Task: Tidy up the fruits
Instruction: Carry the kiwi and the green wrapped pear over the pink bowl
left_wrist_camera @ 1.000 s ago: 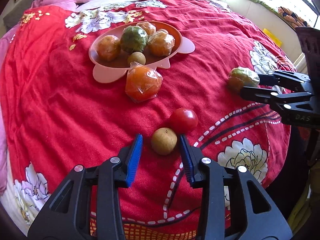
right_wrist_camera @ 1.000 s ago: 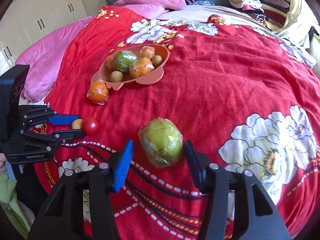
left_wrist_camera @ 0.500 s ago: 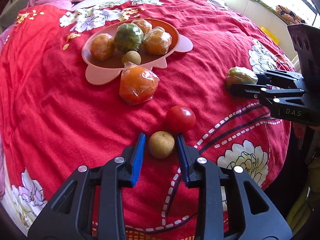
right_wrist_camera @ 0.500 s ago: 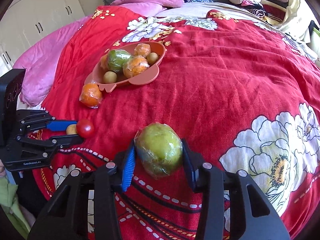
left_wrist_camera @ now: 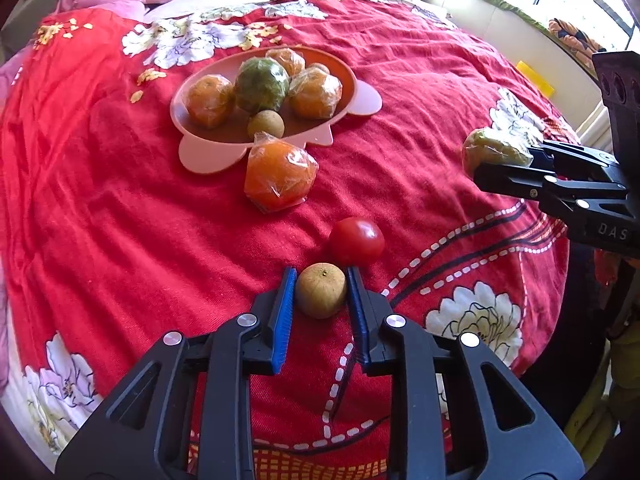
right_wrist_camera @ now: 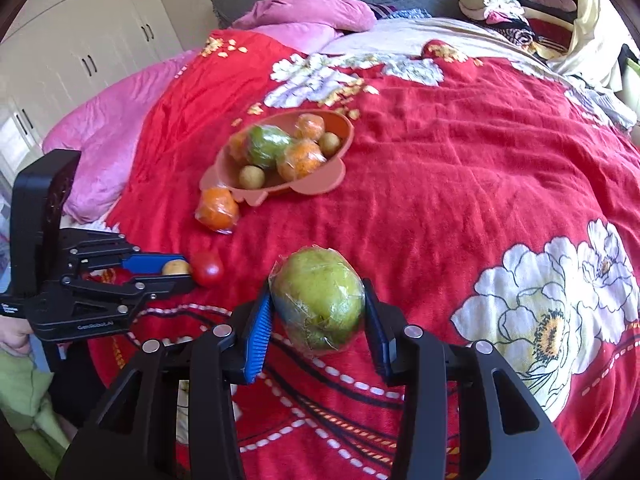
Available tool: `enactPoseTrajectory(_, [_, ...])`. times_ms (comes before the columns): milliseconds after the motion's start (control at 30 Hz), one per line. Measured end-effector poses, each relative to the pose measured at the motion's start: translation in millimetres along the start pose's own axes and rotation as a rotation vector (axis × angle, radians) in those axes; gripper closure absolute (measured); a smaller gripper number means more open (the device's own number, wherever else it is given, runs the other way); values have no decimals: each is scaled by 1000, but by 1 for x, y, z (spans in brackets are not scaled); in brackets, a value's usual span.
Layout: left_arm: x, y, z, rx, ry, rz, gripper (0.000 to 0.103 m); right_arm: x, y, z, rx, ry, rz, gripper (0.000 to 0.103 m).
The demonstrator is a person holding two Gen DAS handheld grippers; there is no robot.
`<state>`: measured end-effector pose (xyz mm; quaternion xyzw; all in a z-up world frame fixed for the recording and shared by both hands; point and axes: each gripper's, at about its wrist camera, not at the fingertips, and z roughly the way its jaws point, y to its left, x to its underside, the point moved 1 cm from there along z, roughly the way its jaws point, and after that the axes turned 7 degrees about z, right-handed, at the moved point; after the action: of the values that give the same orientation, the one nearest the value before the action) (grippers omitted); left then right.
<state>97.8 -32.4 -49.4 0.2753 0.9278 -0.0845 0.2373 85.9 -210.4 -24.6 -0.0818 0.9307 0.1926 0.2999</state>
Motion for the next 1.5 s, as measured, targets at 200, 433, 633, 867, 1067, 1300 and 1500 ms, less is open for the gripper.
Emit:
enactPoseTrajectory(200, [-5, 3, -13, -12, -27, -9, 85, -8, 11, -9, -16, -27, -15, 63])
enactPoseTrajectory(433, [-8, 7, -27, -30, -52, -17, 85, -16, 19, -14, -31, -47, -23, 63])
enactPoseTrajectory(633, [-11, 7, -35, -37, -69, -19, 85, -21, 23, -17, -36, -58, -32, 63])
enactPoseTrajectory(867, [-20, 11, -46, -44, -99, -20, 85, -31, 28, -22, -39, -75, -34, 63])
enactPoseTrajectory(1067, [-31, 16, -53, -53, -117, -18, 85, -43, 31, -25, -44, -92, -35, 63])
enactPoseTrajectory(1300, [-43, 24, -61, -66, -132, -18, 85, -57, 35, -26, -47, -103, -46, 63])
enactPoseTrajectory(1500, [-52, 29, -60, -69, -131, -16, 85, -69, 36, -26, -52, -114, -48, 63])
